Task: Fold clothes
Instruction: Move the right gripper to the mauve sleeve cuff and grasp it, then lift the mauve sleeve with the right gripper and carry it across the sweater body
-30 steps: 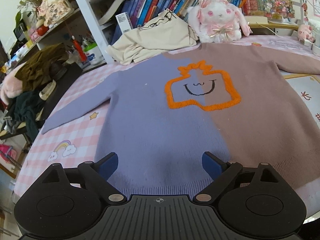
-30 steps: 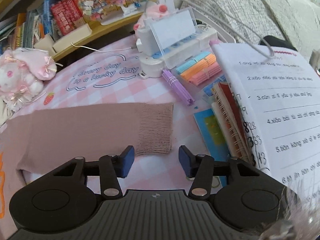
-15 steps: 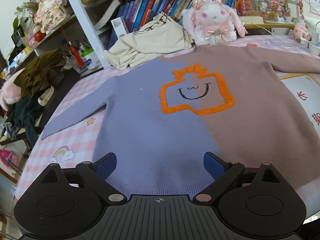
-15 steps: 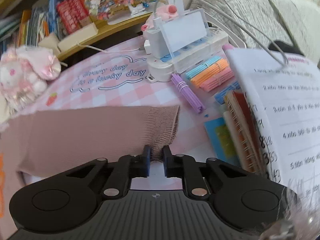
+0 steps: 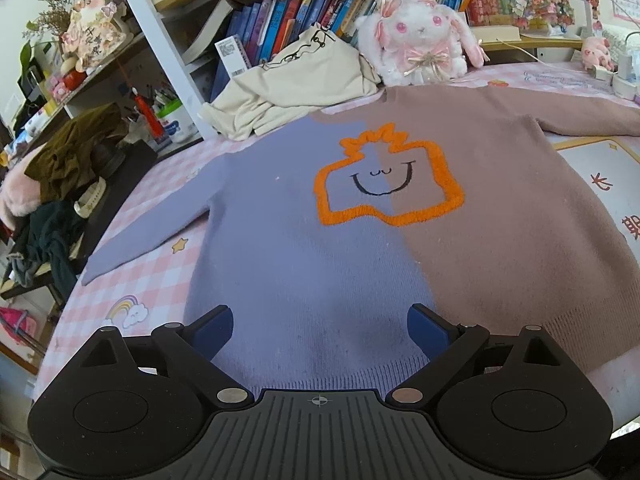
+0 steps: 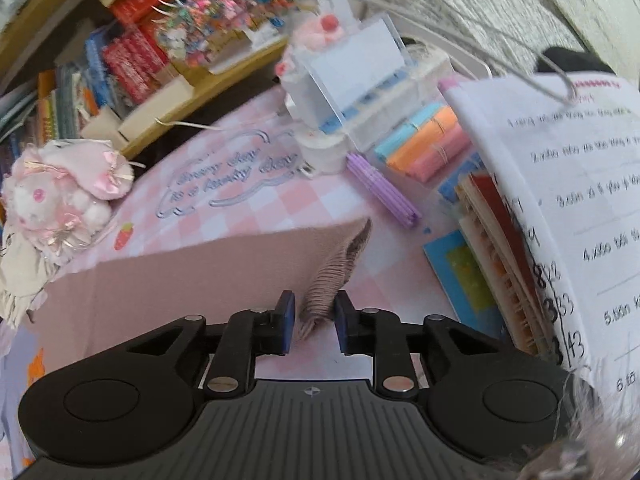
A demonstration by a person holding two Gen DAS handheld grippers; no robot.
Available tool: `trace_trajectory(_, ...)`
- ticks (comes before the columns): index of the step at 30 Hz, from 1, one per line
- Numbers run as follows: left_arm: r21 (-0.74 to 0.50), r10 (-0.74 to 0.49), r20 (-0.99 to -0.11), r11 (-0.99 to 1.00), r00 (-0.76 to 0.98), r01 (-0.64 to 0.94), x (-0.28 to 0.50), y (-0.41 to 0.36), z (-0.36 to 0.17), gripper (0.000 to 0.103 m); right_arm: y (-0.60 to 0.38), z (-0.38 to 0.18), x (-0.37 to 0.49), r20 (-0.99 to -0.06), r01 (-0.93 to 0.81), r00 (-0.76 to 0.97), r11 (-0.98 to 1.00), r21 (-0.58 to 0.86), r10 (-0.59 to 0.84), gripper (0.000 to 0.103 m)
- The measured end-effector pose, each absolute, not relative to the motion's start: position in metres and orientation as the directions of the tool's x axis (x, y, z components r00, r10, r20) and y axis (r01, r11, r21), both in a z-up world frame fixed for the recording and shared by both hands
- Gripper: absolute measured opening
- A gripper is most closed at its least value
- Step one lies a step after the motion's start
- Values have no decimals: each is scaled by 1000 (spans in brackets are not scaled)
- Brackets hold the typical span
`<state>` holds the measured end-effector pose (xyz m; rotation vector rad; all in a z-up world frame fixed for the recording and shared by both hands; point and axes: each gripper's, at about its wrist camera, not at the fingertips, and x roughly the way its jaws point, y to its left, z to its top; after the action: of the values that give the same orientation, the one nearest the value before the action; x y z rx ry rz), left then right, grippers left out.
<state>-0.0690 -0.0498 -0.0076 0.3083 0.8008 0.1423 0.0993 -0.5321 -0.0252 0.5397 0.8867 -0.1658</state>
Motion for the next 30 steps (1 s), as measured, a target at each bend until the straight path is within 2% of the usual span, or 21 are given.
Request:
trace_trajectory(2, 322, 242, -682, 947, 690, -13, -69, -49, -7, 96, -532, -27, 99, -774, 356, 627, 854, 379, 82, 22)
trace_trajectory(5, 319, 241, -684, 948, 688, -16, -68, -49, -8, 96, -528, -27, 102, -779, 340, 621, 869, 359, 79, 11)
trace_trajectory(16, 301, 208, -673, 954, 709, 5, -65, -41, -3, 96, -503, 17, 110, -696, 224, 706, 890, 397, 132, 10)
trace_trajectory(30, 185, 7, -639, 972, 769, 145, -39, 19, 15, 96, -386, 97, 132, -578, 71, 800, 931, 357, 161, 10)
